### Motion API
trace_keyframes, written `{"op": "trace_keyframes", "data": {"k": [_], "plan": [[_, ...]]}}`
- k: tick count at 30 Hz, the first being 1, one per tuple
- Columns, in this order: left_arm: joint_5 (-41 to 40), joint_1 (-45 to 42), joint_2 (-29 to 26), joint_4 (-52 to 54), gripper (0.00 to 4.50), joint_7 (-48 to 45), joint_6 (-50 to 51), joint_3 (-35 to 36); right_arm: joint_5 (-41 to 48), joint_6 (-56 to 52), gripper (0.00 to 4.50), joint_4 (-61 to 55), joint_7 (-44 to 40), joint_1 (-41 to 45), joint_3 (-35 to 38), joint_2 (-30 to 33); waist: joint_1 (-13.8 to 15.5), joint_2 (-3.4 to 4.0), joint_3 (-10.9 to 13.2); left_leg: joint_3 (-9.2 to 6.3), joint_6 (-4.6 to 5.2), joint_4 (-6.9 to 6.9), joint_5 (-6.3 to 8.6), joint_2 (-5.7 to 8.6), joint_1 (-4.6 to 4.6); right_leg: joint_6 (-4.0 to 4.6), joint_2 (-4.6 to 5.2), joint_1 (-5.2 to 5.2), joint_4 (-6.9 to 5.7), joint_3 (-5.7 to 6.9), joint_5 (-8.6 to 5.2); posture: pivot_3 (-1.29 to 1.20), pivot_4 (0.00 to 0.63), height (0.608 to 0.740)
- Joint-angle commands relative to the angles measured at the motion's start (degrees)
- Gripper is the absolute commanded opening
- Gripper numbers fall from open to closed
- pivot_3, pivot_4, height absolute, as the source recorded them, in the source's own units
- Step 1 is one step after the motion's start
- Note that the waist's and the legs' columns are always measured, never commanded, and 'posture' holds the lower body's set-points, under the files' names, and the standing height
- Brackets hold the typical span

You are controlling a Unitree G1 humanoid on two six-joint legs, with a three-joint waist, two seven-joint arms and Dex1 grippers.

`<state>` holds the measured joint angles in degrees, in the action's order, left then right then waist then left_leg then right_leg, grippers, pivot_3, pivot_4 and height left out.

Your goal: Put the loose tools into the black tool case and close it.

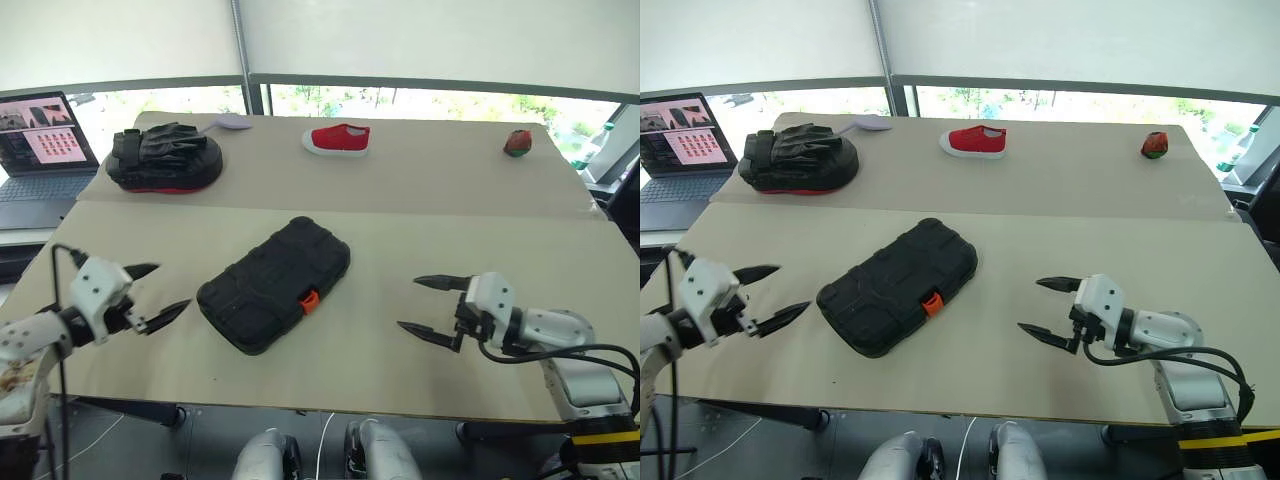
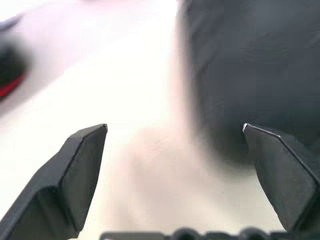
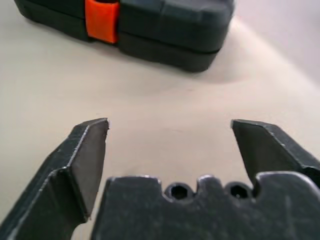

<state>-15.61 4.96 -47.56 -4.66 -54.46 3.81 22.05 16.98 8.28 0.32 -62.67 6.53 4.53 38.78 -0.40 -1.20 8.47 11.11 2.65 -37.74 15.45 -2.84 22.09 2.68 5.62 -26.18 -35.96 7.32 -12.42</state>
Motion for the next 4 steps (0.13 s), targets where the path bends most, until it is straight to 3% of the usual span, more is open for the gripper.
{"op": "trace_keyframes", "data": {"k": [1,4], "plan": [[1.93,0.23,-0.02,-4.72,4.50,1.29,-6.39,1.37,2.93,4.74,4.40,2.94,-2.86,0.08,2.96,0.59,0.15,-0.22,0.35,-0.01,-0.01,0.00,-0.01,-0.01,0.04,0.00,0.00,-0.02,-0.01,0.03,0.00,0.00,0.150,0.740],[0.95,-0.28,0.72,-5.66,4.50,2.02,-5.95,1.43,3.80,4.35,4.40,3.92,-2.46,1.26,3.23,0.11,0.48,-0.33,0.48,-0.03,-0.07,-0.05,-0.05,-0.01,0.15,0.01,0.05,-0.06,0.00,0.08,0.02,0.00,0.150,0.740]]}}
